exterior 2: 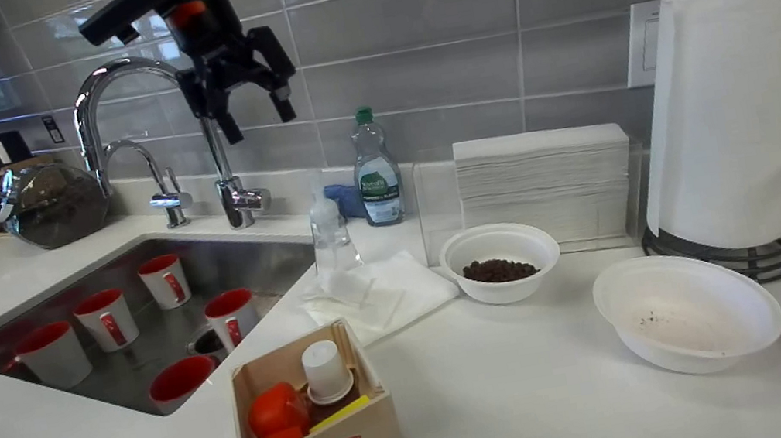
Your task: Pour the contents out of the bowl on the left and into the bowl on the right.
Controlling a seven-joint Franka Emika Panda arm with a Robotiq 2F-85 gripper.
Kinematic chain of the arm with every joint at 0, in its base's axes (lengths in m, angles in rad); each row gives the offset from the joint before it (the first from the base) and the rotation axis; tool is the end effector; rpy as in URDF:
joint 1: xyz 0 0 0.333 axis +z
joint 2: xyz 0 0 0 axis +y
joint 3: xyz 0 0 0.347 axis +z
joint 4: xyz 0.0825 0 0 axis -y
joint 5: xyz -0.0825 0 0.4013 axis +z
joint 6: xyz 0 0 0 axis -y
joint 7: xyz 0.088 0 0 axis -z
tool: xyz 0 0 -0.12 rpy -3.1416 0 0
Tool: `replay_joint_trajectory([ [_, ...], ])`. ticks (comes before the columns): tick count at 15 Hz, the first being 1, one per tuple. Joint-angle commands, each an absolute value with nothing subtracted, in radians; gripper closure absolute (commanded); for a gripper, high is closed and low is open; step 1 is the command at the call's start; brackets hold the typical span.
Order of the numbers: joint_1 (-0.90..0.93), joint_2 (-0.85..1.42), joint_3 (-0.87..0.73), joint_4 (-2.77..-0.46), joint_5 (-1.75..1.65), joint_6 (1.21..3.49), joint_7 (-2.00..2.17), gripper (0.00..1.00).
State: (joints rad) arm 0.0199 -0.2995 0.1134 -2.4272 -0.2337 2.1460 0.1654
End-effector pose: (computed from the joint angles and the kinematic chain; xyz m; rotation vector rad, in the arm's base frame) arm 0.4493 0.0489 0.4292 2.9121 0.1301 0.0701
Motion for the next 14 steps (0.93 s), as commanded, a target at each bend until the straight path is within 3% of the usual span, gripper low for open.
replay_joint_trajectory([
  [1, -0.026, -0.273, 0.047, -2.469, -0.314, 2.26, 0.064, 0.0],
  [8, -0.117, -0.171, -0.063, -2.54, -0.47, 2.529, -0.086, 0.0],
  [14, -0.207, -0.092, -0.106, -2.623, -0.657, 2.804, 0.029, 0.0],
])
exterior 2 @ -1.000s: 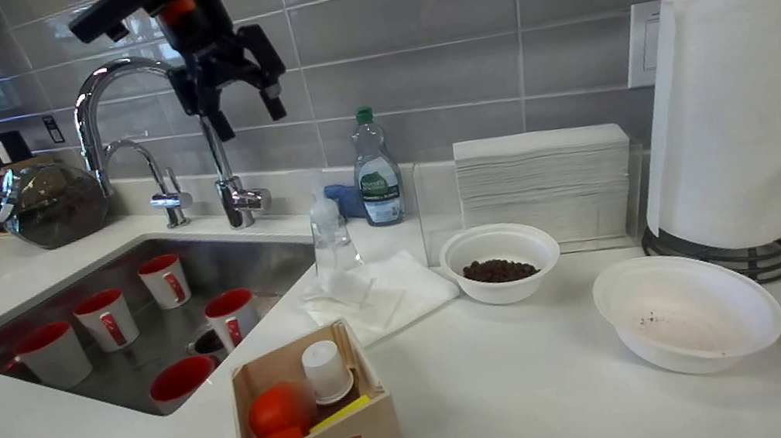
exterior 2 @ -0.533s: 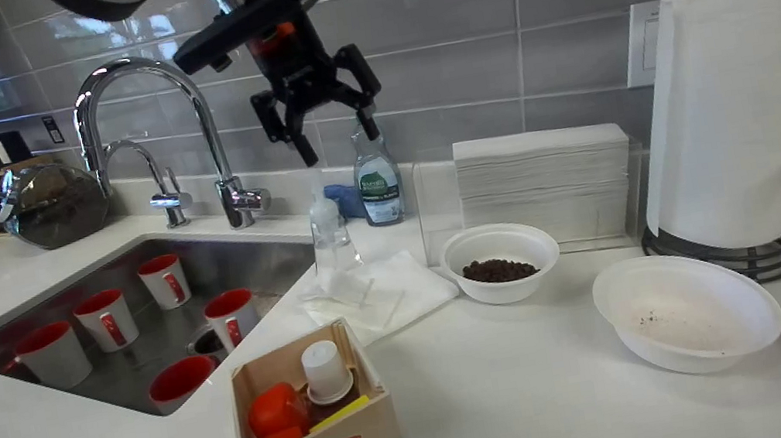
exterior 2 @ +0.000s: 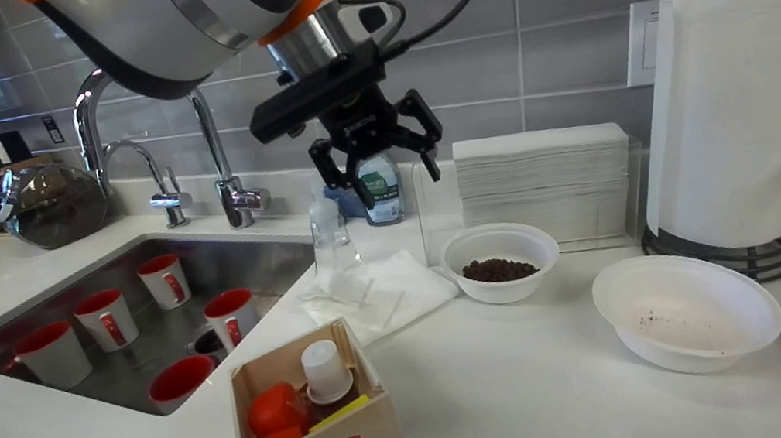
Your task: Pour the contents out of the bowl on the left and into the bowl on the right.
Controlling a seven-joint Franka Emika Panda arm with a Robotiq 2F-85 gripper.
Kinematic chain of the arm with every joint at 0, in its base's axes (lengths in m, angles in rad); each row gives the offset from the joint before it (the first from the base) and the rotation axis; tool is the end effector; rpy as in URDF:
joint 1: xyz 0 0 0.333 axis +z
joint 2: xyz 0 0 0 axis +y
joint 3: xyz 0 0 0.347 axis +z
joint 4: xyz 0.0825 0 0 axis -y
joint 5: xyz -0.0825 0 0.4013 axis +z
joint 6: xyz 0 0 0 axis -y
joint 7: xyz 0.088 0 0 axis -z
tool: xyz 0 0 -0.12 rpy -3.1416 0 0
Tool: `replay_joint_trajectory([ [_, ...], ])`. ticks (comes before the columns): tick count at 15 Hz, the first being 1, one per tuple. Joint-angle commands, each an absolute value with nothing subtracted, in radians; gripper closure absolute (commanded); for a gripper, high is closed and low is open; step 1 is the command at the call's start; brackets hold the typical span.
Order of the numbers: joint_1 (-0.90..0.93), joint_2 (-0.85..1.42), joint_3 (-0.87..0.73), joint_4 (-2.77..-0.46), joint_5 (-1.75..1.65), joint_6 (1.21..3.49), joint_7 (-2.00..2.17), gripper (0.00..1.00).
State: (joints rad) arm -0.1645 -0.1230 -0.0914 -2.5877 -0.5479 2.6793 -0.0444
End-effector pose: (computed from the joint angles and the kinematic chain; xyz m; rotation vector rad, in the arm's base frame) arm 0.4520 -0.1042 0.3254 2.7988 0.3589 0.2350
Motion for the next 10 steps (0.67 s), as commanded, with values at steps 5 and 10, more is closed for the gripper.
replay_joint_trajectory([
  [5, -0.268, -0.025, -0.122, -2.631, -0.918, 2.929, 0.204, 0.0],
  [10, -0.279, 0.016, -0.127, -2.628, -1.164, 2.933, 0.387, 0.0],
])
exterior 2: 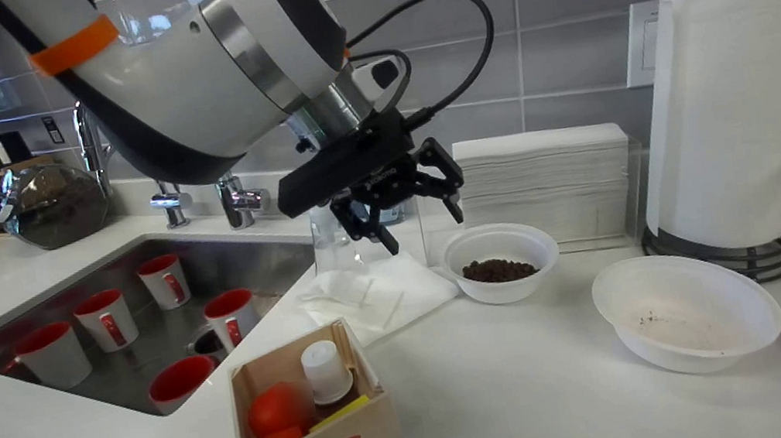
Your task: Pour the contents out of the bowl on the left and into the bowl on the right.
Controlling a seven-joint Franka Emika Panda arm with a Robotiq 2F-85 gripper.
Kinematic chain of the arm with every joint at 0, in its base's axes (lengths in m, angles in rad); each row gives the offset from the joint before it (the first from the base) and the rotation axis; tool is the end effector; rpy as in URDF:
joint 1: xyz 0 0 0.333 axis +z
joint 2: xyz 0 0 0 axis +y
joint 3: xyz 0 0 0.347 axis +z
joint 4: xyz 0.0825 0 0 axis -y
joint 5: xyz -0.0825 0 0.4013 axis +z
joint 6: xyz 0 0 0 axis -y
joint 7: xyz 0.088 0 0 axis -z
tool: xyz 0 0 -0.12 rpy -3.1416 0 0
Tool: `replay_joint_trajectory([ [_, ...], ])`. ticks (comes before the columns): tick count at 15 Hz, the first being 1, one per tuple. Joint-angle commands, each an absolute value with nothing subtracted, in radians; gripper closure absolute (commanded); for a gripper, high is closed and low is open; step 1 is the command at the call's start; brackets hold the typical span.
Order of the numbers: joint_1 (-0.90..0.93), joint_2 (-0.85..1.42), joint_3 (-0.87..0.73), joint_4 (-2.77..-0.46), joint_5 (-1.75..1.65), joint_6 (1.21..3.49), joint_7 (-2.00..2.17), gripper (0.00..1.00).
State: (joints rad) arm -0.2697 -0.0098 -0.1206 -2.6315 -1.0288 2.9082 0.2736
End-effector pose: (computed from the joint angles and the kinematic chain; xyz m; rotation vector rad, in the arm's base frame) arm 0.4296 -0.1230 0.2694 2.7126 0.4268 0.3203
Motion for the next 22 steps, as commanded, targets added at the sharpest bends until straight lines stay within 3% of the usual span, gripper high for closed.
replay_joint_trajectory([
  [1, -0.277, 0.022, -0.127, -2.627, -1.211, 2.93, 0.43, 0.0],
  [8, -0.263, 0.083, -0.117, -2.602, -1.461, 2.92, 0.676, 0.0],
  [14, -0.266, 0.179, -0.106, -2.56, -1.378, 2.91, 0.667, 0.0],
  [22, -0.264, 0.136, -0.116, -2.585, -1.451, 2.894, 0.726, 0.0],
])
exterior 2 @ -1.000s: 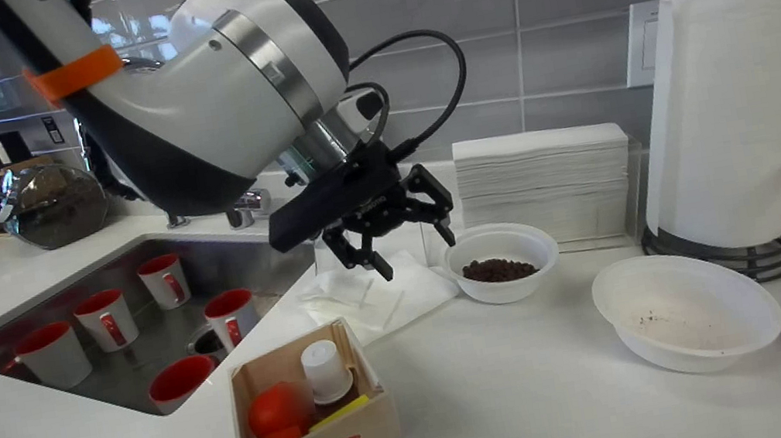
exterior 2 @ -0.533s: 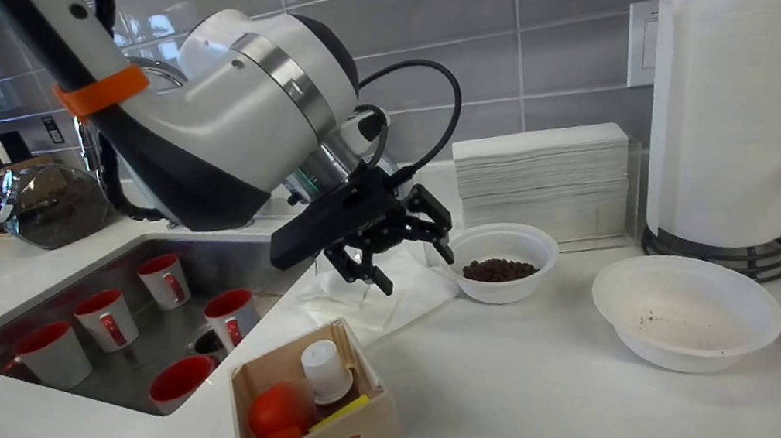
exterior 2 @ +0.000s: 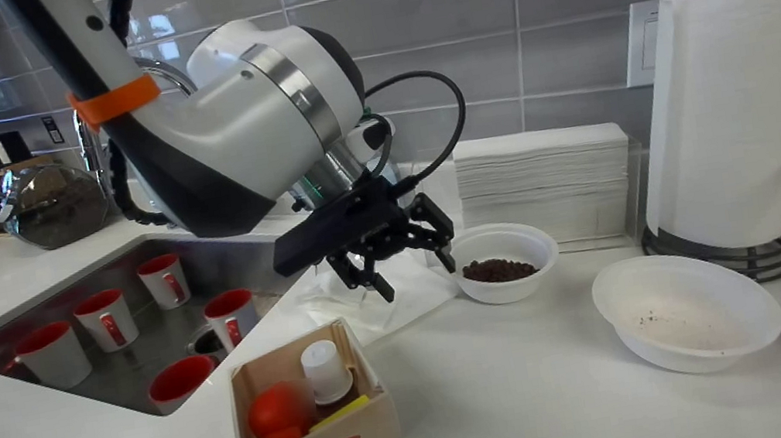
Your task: Pour the contents out of the bowl on the left and into the bowl on the right.
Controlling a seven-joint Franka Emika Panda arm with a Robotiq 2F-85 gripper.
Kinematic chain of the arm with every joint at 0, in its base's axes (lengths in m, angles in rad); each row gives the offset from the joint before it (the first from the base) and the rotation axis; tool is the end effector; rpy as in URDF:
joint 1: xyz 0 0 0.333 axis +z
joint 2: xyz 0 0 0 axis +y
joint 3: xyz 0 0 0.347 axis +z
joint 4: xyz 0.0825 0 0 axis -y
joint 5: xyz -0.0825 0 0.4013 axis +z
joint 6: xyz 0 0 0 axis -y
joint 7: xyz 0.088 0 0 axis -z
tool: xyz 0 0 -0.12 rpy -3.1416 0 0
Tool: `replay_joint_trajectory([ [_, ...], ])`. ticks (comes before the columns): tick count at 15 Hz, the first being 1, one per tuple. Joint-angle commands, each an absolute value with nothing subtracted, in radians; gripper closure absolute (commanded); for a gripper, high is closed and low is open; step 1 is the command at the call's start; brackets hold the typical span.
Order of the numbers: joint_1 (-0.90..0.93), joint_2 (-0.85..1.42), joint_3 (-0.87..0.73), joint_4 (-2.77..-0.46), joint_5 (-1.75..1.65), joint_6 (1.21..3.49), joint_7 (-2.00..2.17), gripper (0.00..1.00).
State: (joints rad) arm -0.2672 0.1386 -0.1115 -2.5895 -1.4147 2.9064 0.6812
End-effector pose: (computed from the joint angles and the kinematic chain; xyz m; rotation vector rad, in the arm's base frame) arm 0.4199 -0.1074 0.2084 2.6911 0.4203 0.2647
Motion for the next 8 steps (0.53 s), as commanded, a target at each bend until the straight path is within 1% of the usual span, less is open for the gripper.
replay_joint_trajectory([
  [1, -0.267, 0.134, -0.118, -2.586, -1.458, 2.907, 0.735, 0.0],
  [8, -0.267, 0.154, -0.12, -2.548, -1.482, 2.913, 0.785, 0.0],
])
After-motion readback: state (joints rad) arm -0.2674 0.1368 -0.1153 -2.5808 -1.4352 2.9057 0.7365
